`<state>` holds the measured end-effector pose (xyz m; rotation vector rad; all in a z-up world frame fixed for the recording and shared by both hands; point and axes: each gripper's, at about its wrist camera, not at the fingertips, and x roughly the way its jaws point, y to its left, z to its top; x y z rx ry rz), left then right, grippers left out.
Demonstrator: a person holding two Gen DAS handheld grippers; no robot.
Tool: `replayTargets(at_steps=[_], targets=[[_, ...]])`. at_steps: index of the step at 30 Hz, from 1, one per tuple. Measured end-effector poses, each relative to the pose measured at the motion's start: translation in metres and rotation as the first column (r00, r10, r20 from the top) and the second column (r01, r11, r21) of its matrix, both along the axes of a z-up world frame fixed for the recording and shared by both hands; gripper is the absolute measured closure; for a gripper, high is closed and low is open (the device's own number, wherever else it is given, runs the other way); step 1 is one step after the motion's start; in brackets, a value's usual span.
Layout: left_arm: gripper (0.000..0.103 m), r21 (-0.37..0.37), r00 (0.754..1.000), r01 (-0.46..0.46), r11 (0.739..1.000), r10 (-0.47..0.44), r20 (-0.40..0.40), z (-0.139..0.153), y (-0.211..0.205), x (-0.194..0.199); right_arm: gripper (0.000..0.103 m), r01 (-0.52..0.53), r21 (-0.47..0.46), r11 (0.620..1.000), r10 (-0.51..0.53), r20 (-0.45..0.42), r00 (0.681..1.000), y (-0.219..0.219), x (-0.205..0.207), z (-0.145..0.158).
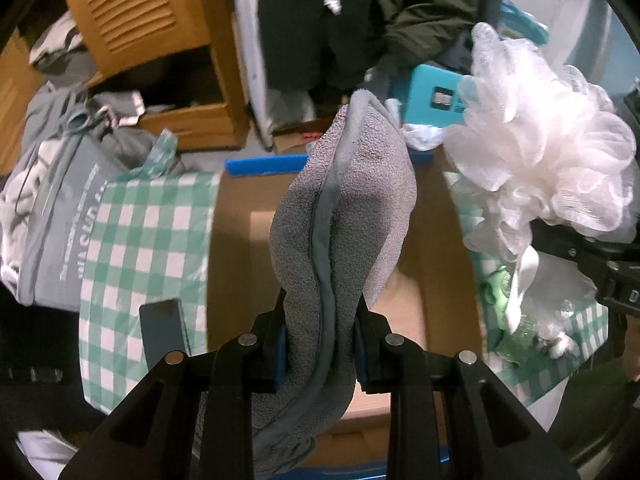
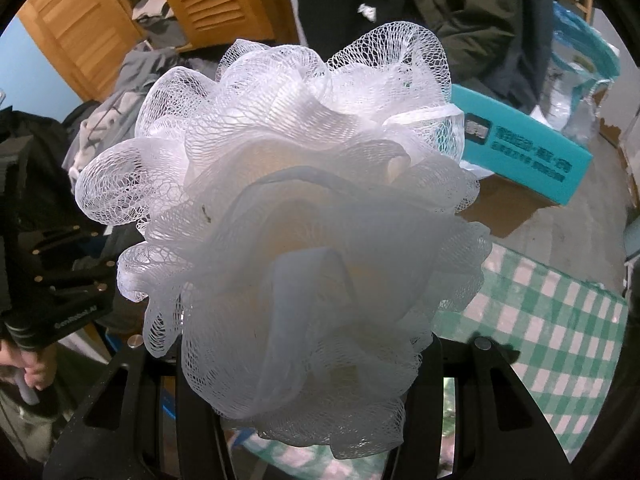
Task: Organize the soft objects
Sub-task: 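Lift the grey sock and white puff and carry both over the shoebox, then lower the grey sock and white puff into the shoebox and open both tools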
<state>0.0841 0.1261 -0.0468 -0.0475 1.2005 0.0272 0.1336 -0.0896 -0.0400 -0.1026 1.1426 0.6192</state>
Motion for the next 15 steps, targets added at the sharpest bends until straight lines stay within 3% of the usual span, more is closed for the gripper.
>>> replayTargets(at_steps=[15], targets=[[0.074, -0.014, 0.994, -0.103, 0.995, 0.102, -0.049, -0.021, 0.025, 0.007, 0.056, -0.042, -0.021, 0.999, 0.041, -0.07, 0.997, 0.052, 0.006, -0.019]])
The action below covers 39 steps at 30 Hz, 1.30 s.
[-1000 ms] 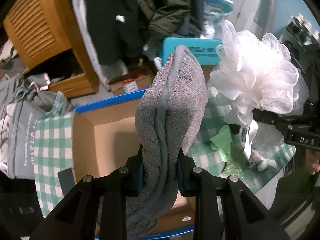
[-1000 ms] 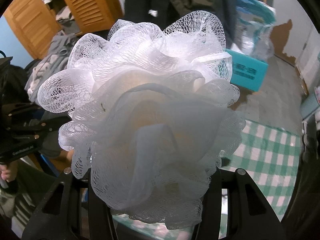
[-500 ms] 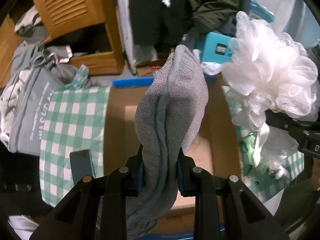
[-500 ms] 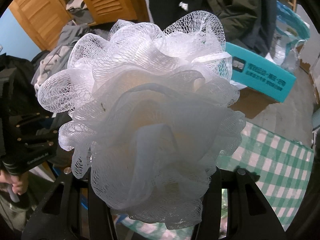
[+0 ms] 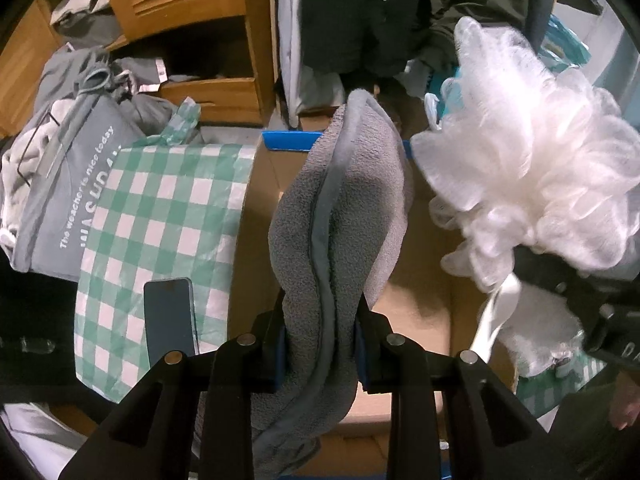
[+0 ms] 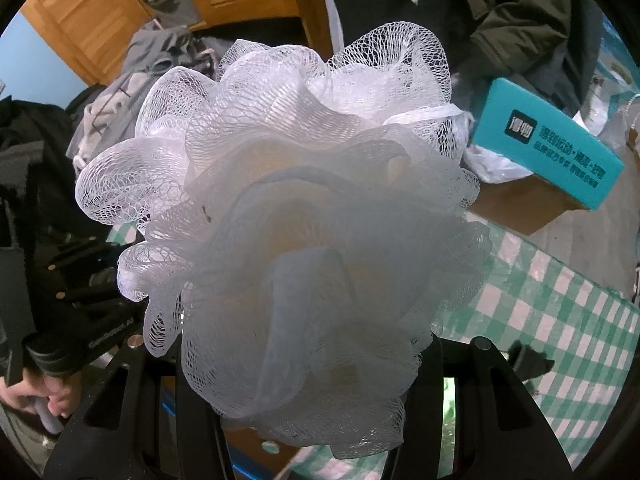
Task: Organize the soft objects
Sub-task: 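Lower the grey sock and white puff into the shoebox and open both tools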
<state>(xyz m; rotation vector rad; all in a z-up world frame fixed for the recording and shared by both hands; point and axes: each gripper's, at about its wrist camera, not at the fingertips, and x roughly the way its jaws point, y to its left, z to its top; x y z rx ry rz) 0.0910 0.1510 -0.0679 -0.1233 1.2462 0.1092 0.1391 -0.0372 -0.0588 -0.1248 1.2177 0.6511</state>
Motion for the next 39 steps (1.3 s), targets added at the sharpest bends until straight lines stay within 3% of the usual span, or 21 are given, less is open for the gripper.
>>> replayTargets(at_steps=[4, 6, 8, 13, 20, 28, 39], targets=[[0.066, -0.012, 1.0, -0.011, 1.0, 0.01, -0.022, -0.007, 0.003, 0.003, 0.054, -0.018, -0.025, 1.0, 0.017, -0.03, 0.999, 0.014, -0.001, -0.014], [0.062, -0.002, 1.0, -0.023, 1.0, 0.023, -0.017, -0.006, 0.005, 0.004, 0.045, -0.023, -0.03, 0.999, 0.022, -0.039, 0.999, 0.02, -0.001, -0.018], [0.052, 0.01, 0.999, -0.032, 0.999, 0.032, -0.006, -0.004, 0.007, 0.004, 0.036, -0.027, -0.042, 0.999, 0.026, -0.033, 0.999, 0.025, -0.001, -0.021], [0.041, 0.029, 0.998, -0.055, 0.998, 0.054, 0.017, 0.004, 0.013, 0.002, 0.028, -0.022, -0.057, 0.998, 0.022, 0.011, 1.0, 0.024, 0.0, -0.016], [0.04, 0.034, 0.999, -0.041, 0.999, 0.04, 0.025, 0.008, 0.01, 0.003, 0.028, -0.034, -0.026, 0.999, 0.034, -0.001, 0.999, 0.021, -0.002, -0.016], [0.04, 0.044, 0.998, -0.047, 0.998, 0.045, 0.041, 0.014, 0.012, 0.0, 0.021, -0.08, 0.019, 0.997, 0.081, -0.027, 0.996, 0.02, -0.006, -0.008], [0.04, 0.028, 0.999, -0.013, 1.0, 0.012, 0.052, 0.02, -0.002, -0.001, 0.021, -0.03, 0.033, 0.999, 0.029, 0.013, 0.999, -0.009, -0.007, 0.01]])
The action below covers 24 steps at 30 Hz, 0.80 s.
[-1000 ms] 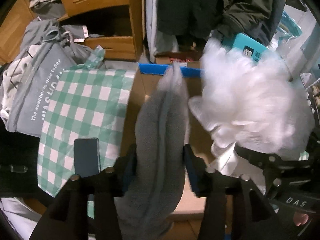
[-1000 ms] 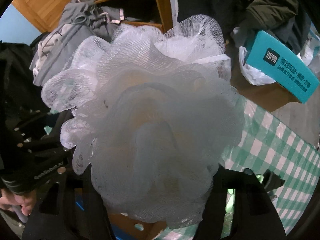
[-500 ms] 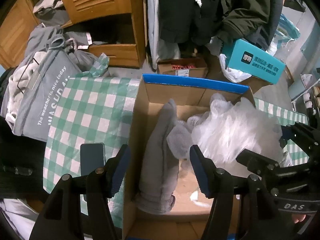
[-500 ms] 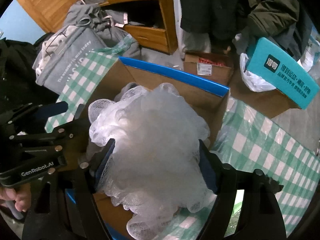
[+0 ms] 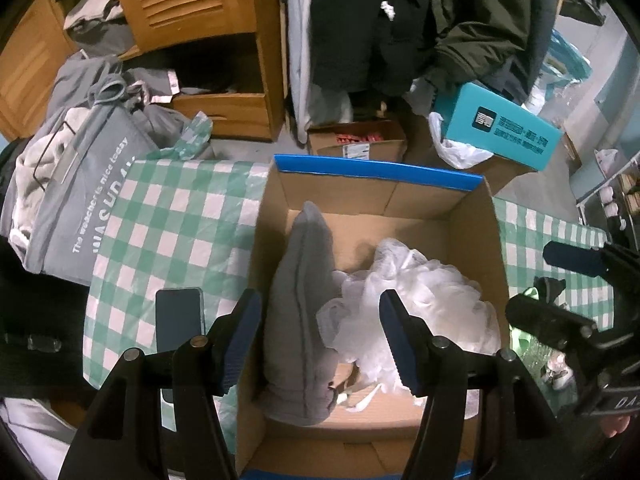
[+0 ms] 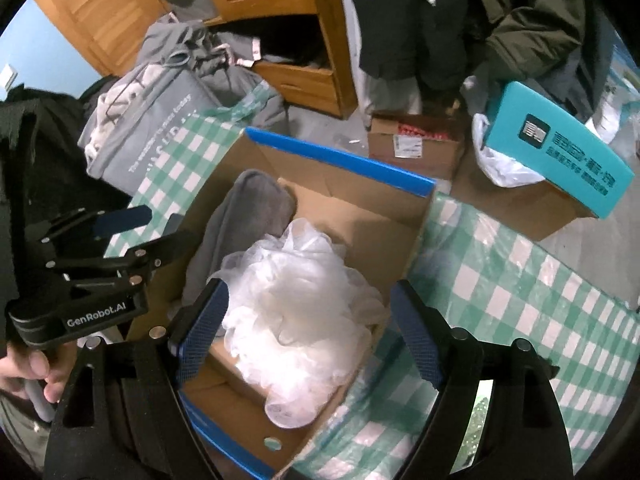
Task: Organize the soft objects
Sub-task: 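Lower the grey sock and white puff into the shoebox and open both tools, then grasp the light green cloth with left tool while right tool grasps white-blue socks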
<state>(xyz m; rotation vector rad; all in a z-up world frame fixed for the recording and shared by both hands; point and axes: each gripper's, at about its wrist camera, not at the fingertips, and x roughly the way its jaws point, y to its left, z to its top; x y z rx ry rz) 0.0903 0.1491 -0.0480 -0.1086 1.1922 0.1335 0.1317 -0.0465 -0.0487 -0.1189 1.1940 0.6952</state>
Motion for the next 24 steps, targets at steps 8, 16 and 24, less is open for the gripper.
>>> replayTargets(at_steps=[8, 16, 24], targets=[[0.04, -0.004, 0.998, 0.055, 0.998, -0.055, 0.008, 0.006, -0.026, 0.002, 0.021, 0.055, -0.012, 0.998, -0.054, 0.017, 0.998, -0.038, 0.001, 0.007], [0.04, 0.012, 0.991, 0.13, 0.991, -0.131, 0.01, 0.01, -0.062, 0.003, 0.021, 0.112, -0.034, 0.993, -0.111, 0.029, 0.993, -0.08, -0.002, 0.007], [0.04, 0.025, 0.975, 0.224, 0.974, -0.223, -0.006, 0.008, -0.105, 0.0, 0.021, 0.158, -0.065, 0.985, -0.155, 0.035, 0.987, -0.125, -0.011, 0.001]])
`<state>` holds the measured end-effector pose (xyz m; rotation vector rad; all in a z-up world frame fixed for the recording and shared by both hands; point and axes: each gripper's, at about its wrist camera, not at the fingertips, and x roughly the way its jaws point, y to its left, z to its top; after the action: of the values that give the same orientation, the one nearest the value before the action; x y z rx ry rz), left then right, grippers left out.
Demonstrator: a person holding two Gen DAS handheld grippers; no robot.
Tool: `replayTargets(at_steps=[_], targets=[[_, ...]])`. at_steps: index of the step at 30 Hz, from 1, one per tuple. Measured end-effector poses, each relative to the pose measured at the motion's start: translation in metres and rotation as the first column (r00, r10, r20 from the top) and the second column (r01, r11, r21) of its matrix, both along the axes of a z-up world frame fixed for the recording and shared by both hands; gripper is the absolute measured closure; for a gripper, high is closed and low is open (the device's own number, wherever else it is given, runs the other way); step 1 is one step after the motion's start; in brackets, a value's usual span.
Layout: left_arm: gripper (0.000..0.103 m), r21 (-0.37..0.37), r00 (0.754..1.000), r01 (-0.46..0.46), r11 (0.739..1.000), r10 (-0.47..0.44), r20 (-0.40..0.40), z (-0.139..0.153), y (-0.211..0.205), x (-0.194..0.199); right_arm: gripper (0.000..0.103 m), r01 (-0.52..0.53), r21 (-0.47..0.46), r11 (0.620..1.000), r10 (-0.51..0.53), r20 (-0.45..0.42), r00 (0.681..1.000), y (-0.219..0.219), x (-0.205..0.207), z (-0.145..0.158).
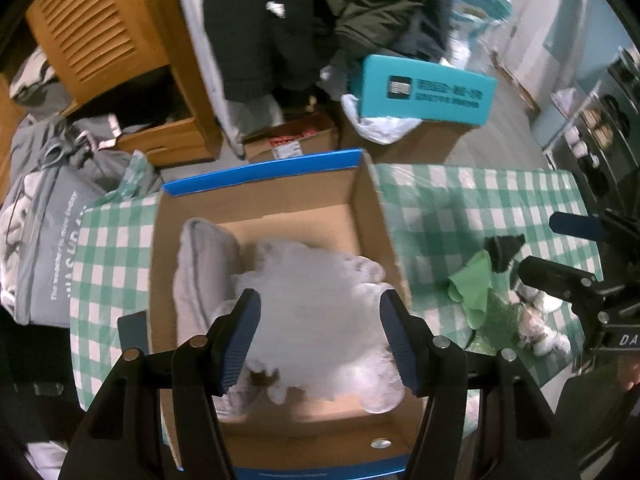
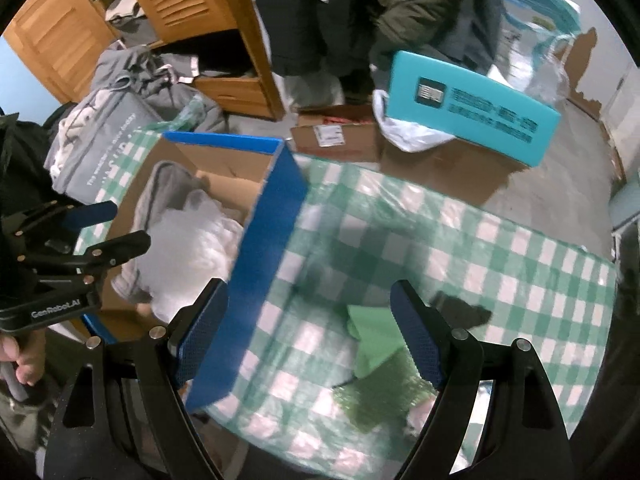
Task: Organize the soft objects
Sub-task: 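Grasp the light green cloth with left tool while right tool grasps white-blue socks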
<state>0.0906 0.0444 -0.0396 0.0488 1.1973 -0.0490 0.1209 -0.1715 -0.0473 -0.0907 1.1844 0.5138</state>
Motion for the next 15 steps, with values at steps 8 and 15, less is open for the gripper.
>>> replayTargets(at_steps=[8, 15], targets=[[0.039, 0.002, 0.996, 0.088, 0.996, -0.088, -0.015, -0.001, -0.044, -0.003, 0.021, 0.038, -0.011, 0.999, -0.038, 0.006, 0.999, -0.042, -0.011, -0.001], [0.039, -0.008, 0.989, 0.144, 0.99, -0.144, -0.045, -0.012, -0.075, -0.002, 0.021, 0.078, -0.02, 0.997, -0.078, -0.001, 0.997, -0.077, -0.019, -0.009]])
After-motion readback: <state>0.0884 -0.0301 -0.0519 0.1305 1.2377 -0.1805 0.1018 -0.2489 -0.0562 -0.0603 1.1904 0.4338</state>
